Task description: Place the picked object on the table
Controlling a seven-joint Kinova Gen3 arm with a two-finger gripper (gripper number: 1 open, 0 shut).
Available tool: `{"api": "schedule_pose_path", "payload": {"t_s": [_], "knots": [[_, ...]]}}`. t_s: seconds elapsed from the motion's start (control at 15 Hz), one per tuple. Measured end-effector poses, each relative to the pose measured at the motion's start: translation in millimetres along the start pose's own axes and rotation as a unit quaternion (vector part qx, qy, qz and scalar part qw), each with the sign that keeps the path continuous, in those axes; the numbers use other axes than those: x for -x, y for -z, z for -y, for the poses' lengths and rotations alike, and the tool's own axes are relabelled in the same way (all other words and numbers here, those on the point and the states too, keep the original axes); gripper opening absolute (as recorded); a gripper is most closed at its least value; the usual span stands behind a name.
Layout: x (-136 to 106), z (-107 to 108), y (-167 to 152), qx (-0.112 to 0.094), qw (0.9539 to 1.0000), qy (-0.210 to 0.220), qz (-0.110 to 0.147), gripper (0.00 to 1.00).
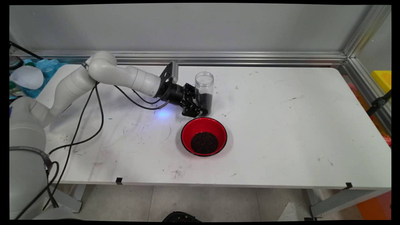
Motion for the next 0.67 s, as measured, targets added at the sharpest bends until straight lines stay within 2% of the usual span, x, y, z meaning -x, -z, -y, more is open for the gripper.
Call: {"api": "schedule_pose_path", "payload": {"t_s": [0.47, 0.53, 0.67], "knots": [[4.7, 2.0, -8.0, 0.005, 1.0000, 0.006, 0.002, 0.00], [5.4, 2.2, -8.9, 0.006, 1.0000, 0.007, 0.002, 1.00], [7.0, 2.3, -10.2, 0.007, 0.9999, 0.008, 0.004, 1.00]]}}
